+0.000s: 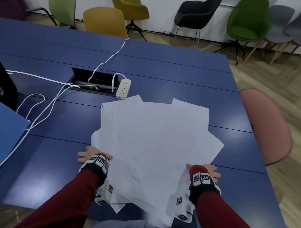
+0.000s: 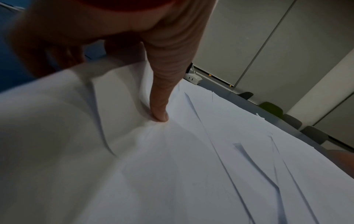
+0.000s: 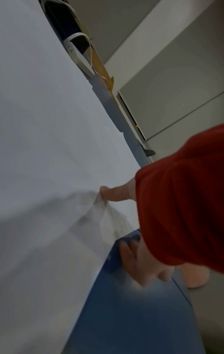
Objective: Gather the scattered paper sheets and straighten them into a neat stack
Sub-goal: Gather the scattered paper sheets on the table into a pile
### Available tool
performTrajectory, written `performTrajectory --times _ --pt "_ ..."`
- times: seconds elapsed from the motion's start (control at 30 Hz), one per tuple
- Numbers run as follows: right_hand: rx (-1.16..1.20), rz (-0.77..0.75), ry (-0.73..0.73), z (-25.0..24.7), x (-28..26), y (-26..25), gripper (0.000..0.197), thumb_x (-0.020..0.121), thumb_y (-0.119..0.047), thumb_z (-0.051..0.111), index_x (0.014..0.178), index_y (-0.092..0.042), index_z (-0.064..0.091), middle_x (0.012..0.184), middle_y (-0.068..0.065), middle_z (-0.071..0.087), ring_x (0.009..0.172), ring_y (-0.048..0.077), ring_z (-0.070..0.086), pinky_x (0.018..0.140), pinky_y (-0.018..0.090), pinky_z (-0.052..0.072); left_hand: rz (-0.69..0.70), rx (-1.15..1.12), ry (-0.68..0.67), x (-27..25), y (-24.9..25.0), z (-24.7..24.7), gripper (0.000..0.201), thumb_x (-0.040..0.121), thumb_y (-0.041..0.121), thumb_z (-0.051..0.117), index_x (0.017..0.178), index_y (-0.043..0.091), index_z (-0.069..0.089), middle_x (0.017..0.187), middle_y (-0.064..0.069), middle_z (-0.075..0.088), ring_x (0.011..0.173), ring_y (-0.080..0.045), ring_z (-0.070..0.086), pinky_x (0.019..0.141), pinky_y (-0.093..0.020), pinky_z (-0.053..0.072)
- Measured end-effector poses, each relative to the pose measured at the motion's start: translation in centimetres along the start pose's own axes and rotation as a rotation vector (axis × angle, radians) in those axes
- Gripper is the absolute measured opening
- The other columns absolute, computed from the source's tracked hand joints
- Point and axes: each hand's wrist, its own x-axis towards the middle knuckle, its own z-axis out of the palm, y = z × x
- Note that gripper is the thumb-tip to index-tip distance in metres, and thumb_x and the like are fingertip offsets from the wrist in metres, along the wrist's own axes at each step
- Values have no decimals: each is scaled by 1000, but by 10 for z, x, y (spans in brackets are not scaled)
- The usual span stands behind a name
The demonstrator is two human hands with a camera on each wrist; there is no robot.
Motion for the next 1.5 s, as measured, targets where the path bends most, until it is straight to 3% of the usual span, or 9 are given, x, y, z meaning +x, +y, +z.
performTrajectory --times 0.33,0.53,0.63,0.8,0.93,1.1,1.27,1.37,1.5 --pt "264 -130 -220 5 23 8 53 75 -3 71 122 -1 47 125 22 56 111 36 58 86 34 45 188 -262 -178 11 -6 0 76 64 14 82 127 -2 42 131 -21 53 118 -37 54 94 -40 47" --pt "231 -286 -390 -5 50 27 59 84 -15 63 137 2 41 140 16 48 127 33 48 109 41 36 260 -151 -255 27 -20 -17 60 67 15 80 119 -2 57 124 -20 61 113 -35 60 97 -39 49" --pt "194 -293 -239 -12 63 26 39 78 -15 68 111 4 61 124 22 60 106 36 62 98 40 47 268 -114 -350 26 -21 -24 60 64 14 84 116 -3 61 121 -19 64 110 -33 62 95 -37 50" --pt "28 -291 -141 -7 44 8 67 69 -28 79 119 9 54 133 24 45 114 40 55 99 42 46 270 -230 -399 15 -19 -18 62 61 15 86 115 -1 62 120 -18 65 108 -32 62 86 -33 48" --pt "67 -367 -238 7 33 5 61 75 -16 74 127 1 46 131 22 54 122 39 50 101 42 43 213 -455 -387 7 -22 -15 59 67 23 83 114 -3 59 102 -19 64 87 -31 61 77 -35 46" --pt "-29 -496 -480 28 16 10 77 84 -30 64 145 -2 27 153 14 29 141 28 31 115 36 27 224 -543 -380 -1 -19 -10 55 65 28 85 109 3 62 108 -17 67 85 -26 60 77 -33 46" --pt "-54 -643 -386 28 19 -4 44 75 -47 67 93 -8 56 97 7 58 88 23 55 83 31 44 245 -469 -356 -5 -12 -11 60 65 18 85 116 -3 60 123 -18 64 108 -30 63 82 -29 44" --pt "-110 -609 -135 7 26 -15 52 86 -48 49 131 -22 49 140 6 42 122 30 46 104 43 35 249 -468 -355 -3 -14 -11 62 64 15 85 118 -2 59 125 -19 63 113 -30 61 84 -30 44" --pt "-312 -556 -156 3 42 -11 50 93 -44 33 142 -33 33 158 -4 16 141 30 20 112 51 18 261 -477 -349 -2 -17 -8 64 64 14 85 120 -2 57 126 -19 62 114 -31 60 85 -30 44"
